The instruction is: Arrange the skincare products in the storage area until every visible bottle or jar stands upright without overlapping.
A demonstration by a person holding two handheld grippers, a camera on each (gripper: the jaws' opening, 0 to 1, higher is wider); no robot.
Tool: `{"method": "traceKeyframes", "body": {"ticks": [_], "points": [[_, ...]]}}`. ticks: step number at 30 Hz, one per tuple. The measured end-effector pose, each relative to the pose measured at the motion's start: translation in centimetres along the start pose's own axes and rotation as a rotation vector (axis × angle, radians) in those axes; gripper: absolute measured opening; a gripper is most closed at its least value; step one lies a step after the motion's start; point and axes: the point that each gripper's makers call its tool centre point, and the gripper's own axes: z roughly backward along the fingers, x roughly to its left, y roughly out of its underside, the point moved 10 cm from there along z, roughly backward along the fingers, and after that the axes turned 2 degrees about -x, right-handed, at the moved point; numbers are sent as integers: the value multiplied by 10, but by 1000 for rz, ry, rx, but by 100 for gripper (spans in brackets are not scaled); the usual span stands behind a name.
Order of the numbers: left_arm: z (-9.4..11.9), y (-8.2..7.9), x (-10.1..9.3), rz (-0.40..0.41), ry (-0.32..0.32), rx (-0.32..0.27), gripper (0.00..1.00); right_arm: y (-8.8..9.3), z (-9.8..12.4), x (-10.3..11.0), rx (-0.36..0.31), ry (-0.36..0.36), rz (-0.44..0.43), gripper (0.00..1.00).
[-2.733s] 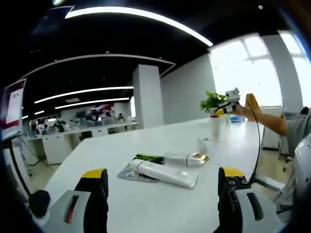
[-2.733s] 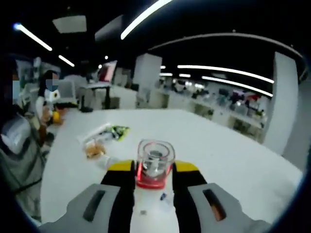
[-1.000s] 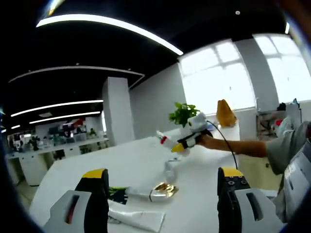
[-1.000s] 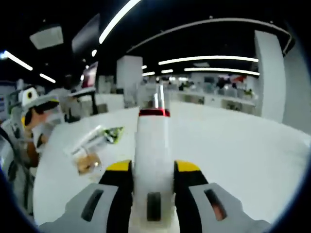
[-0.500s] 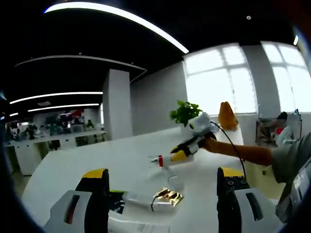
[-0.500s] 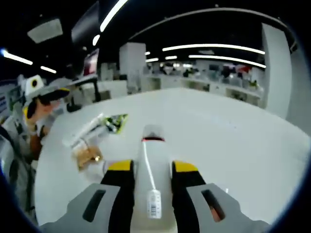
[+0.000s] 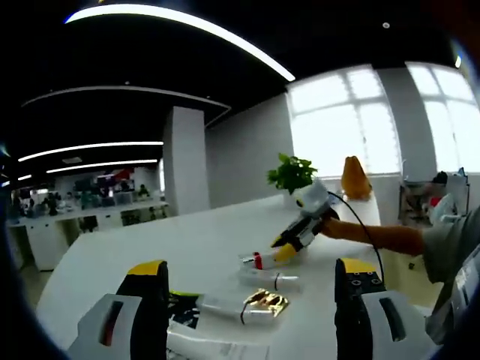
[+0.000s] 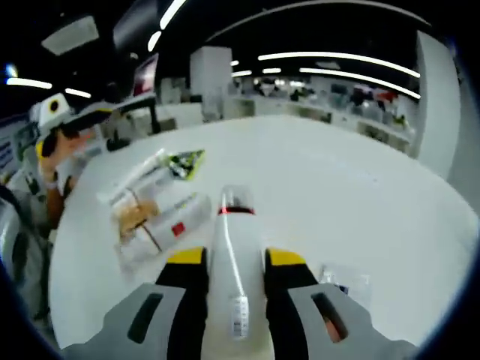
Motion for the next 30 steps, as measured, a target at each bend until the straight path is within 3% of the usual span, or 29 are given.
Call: {"method": "traceKeyframes", "body": {"ticks": [12,15,17,19,20,22,24,27,30], "points": [[2,0,2,3,-4,3,94,-5,0,6,44,8,14,27],[2,0,3,3,-7,3,94,-10,-2,7,90,59,141,27],[2,-1,4,6,-6,-3,94,-22,-3,8,7,64,135,40],[3,-3,4,8,-6,-9,94,-36,-6,8,-74,55,60,65],[4,-3,5,8,-6,-12,94,-42,-6,7,-45,48,71,66],[4,-4,5,9,-6,-18,94,-51,-12,9,-3,64,79,59],[4,-4,5,11,-4,-19,94,-58,-22,10,47,59,133,59],[7,-1,6,14,-5,-19,94,-60,-38,12,180,17,115,58],[11,0,10,20,-11,-21,94,-58,-49,11,299,24,162,46]]}}
